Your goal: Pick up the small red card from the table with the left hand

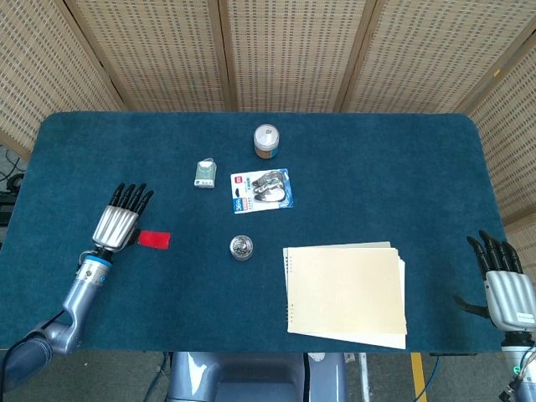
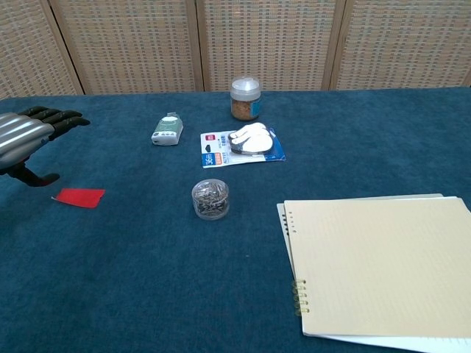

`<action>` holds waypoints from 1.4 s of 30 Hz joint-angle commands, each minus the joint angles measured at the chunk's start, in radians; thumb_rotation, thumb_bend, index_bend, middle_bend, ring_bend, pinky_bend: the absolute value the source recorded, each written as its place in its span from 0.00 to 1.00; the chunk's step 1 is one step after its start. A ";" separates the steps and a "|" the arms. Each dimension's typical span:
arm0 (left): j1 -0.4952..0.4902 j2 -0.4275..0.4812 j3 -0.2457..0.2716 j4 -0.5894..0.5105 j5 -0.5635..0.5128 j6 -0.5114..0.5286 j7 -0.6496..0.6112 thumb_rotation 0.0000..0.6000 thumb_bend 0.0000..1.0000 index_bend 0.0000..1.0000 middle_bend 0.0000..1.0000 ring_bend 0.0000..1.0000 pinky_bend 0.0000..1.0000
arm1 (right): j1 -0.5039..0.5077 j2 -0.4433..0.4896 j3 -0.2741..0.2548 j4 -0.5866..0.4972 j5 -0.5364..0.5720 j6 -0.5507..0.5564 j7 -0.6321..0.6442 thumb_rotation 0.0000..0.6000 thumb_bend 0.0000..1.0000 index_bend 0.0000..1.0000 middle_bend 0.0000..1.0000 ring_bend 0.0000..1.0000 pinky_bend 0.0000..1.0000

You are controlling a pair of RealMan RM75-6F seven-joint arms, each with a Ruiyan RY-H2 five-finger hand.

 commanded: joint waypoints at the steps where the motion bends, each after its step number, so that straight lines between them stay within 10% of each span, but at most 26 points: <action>1: 0.004 0.007 0.004 -0.023 0.004 0.002 -0.017 1.00 0.35 0.00 0.00 0.00 0.00 | 0.000 0.000 -0.001 -0.001 -0.001 0.001 -0.001 1.00 0.05 0.00 0.00 0.00 0.00; 17: 0.057 0.217 0.074 -0.360 0.027 -0.011 -0.042 1.00 0.33 0.37 0.00 0.00 0.00 | -0.001 0.000 0.000 -0.002 -0.004 0.004 -0.001 1.00 0.05 0.00 0.00 0.00 0.00; 42: 0.069 0.150 0.085 -0.176 0.046 0.002 -0.050 1.00 0.36 0.45 0.00 0.00 0.00 | 0.000 -0.007 -0.001 -0.002 -0.006 0.007 -0.020 1.00 0.05 0.00 0.00 0.00 0.00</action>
